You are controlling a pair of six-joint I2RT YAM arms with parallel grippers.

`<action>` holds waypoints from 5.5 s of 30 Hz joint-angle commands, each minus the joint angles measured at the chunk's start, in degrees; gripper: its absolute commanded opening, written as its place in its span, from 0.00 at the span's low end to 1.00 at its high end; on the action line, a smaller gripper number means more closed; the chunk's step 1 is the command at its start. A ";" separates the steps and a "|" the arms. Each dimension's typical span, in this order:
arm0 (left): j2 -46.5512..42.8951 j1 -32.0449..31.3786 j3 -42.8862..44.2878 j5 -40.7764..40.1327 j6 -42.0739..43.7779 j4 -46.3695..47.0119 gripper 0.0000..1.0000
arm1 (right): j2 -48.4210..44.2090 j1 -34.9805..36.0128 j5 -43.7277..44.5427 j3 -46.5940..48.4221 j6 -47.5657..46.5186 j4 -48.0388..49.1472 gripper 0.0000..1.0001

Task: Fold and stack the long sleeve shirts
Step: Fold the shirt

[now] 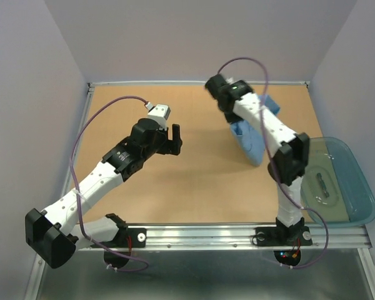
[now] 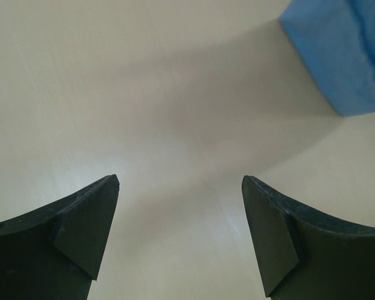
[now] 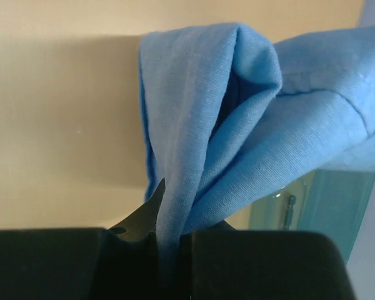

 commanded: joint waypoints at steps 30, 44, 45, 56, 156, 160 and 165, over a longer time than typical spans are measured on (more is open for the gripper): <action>-33.82 1.35 -13.16 -19.64 -26.40 -8.30 0.93 | 14.33 28.75 -11.63 10.63 3.75 1.58 0.92; -13.39 1.35 -11.05 -2.36 -26.59 0.99 0.93 | -18.80 0.05 -32.72 -30.72 6.03 26.10 0.92; -11.08 1.26 -10.79 -0.76 -26.59 2.05 0.93 | -20.82 -2.26 -34.12 -33.73 6.46 27.86 0.92; 16.33 0.56 -4.90 8.66 -24.74 12.78 0.87 | -29.63 -27.41 -59.80 -58.79 17.53 50.89 0.73; 27.88 9.95 -29.49 30.36 -31.42 53.37 0.11 | -18.91 -20.03 -82.04 -80.78 24.57 85.87 0.01; 26.12 12.50 -31.52 30.46 -31.07 53.13 0.11 | -15.57 -21.79 -84.32 -84.99 27.90 93.93 0.01; 24.54 14.44 -31.71 29.23 -29.05 49.88 0.11 | -13.46 -23.20 -84.24 -87.03 27.30 95.73 0.07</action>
